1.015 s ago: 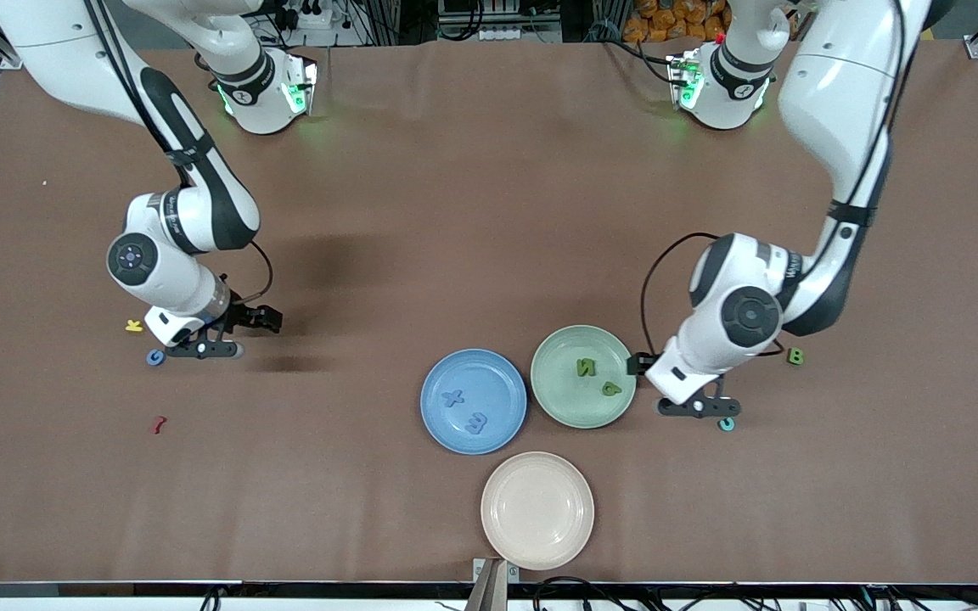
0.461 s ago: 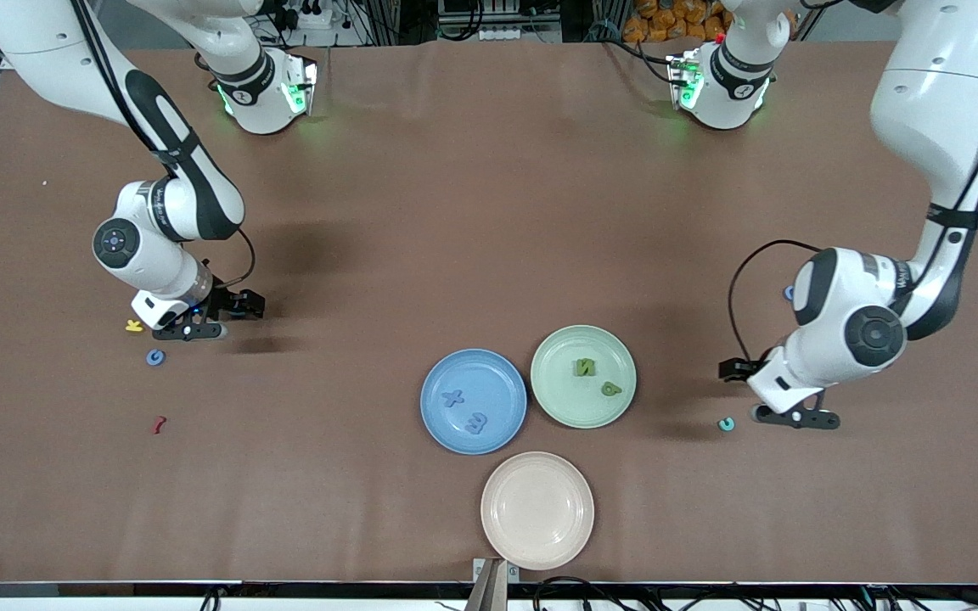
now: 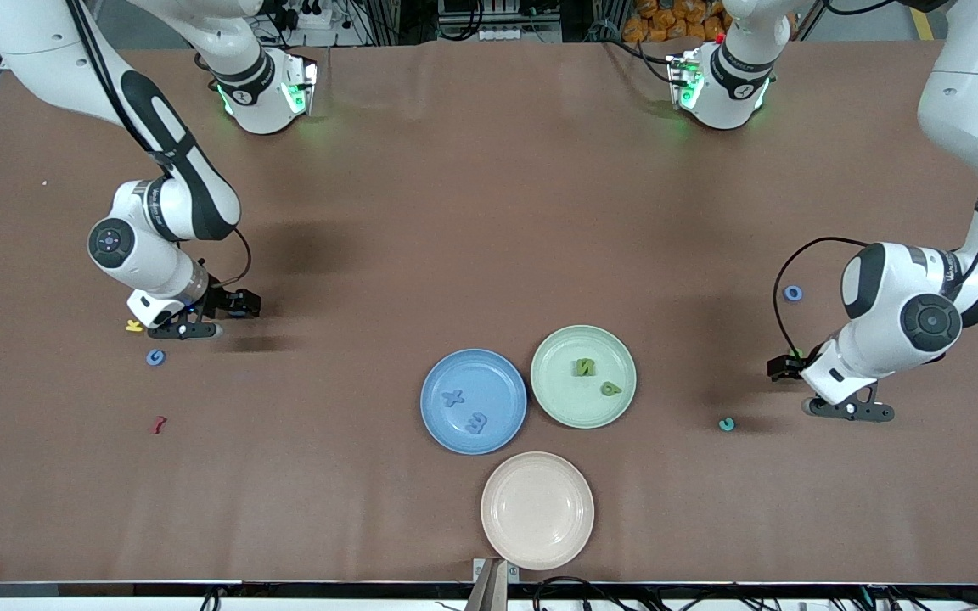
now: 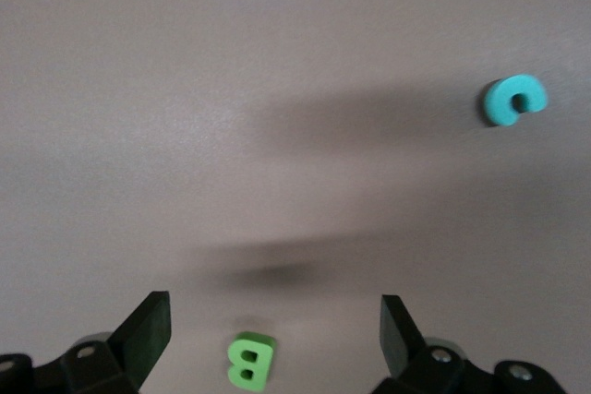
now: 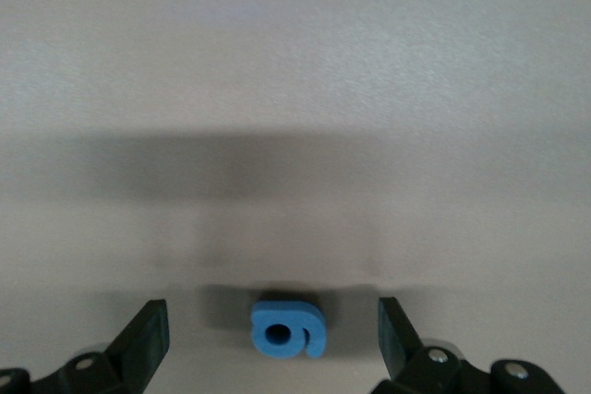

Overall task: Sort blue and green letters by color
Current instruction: 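Grasp the green B with the left gripper while the right gripper grasps blue a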

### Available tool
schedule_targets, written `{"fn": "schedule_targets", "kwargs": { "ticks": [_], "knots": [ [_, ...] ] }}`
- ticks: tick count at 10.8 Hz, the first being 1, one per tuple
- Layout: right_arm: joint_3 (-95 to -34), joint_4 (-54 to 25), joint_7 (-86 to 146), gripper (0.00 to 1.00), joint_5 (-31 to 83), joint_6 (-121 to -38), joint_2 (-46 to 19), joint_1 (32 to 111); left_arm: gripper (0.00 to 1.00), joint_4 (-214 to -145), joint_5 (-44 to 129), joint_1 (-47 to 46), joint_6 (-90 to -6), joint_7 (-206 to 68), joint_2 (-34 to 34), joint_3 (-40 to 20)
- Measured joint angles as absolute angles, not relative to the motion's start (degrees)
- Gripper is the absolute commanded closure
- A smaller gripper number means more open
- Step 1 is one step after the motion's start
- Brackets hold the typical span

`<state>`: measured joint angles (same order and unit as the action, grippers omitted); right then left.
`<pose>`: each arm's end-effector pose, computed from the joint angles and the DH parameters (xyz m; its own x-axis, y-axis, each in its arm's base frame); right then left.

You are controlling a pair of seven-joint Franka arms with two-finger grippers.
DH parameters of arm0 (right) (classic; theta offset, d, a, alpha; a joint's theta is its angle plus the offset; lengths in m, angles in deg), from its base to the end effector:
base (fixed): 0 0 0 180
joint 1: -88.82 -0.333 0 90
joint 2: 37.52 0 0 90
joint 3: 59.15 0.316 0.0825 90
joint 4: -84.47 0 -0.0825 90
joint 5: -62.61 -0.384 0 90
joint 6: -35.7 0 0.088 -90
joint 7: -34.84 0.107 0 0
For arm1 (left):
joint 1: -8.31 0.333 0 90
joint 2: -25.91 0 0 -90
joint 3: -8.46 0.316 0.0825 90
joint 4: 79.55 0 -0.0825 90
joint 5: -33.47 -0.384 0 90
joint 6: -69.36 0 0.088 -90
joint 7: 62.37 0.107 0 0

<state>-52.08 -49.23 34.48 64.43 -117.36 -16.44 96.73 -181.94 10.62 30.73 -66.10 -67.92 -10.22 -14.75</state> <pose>0.5141 -0.0039 0.1778 0.9996 0.0130 -0.0262 0.0121 -0.9995 -0.0308 0.6571 0.0168 0.2235 0.9913 -0.1302 0.0178 -0.1293 -0.9906 -0.0455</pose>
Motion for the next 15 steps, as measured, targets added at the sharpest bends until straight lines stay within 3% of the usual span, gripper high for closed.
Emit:
{"fn": "schedule_targets", "kwargs": {
  "ticks": [5,7,12,13,14,15],
  "knots": [
    [-52.0,-49.7,34.5,0.0,64.4,-117.4,-16.0,97.1,0.0,-188.6,10.6,35.9,-74.1,-63.5,-8.7,-15.1],
    [-52.0,-49.8,34.5,0.99,64.4,-117.4,-16.0,97.1,0.0,-191.0,10.6,35.9,-76.9,-63.5,-8.3,-15.3],
    [-52.1,-49.8,34.5,1.0,64.5,-117.4,-16.2,97.2,0.0,-196.5,10.6,36.2,-84.2,-63.6,-7.8,-15.0],
    [-51.9,-49.9,34.5,1.0,64.5,-117.2,-16.6,97.2,0.14,-197.2,10.6,36.3,-84.7,-63.6,-7.8,-15.0],
    [-51.8,-49.9,34.5,1.0,64.5,-117.3,-16.4,97.2,0.43,-197.6,10.6,36.3,-84.8,-63.6,-7.8,-15.0],
    [-51.8,-49.9,34.5,1.0,64.5,-117.3,-16.4,97.2,0.55,-197.7,10.6,36.3,-84.8,-63.6,-7.8,-14.8]
  ]
}}
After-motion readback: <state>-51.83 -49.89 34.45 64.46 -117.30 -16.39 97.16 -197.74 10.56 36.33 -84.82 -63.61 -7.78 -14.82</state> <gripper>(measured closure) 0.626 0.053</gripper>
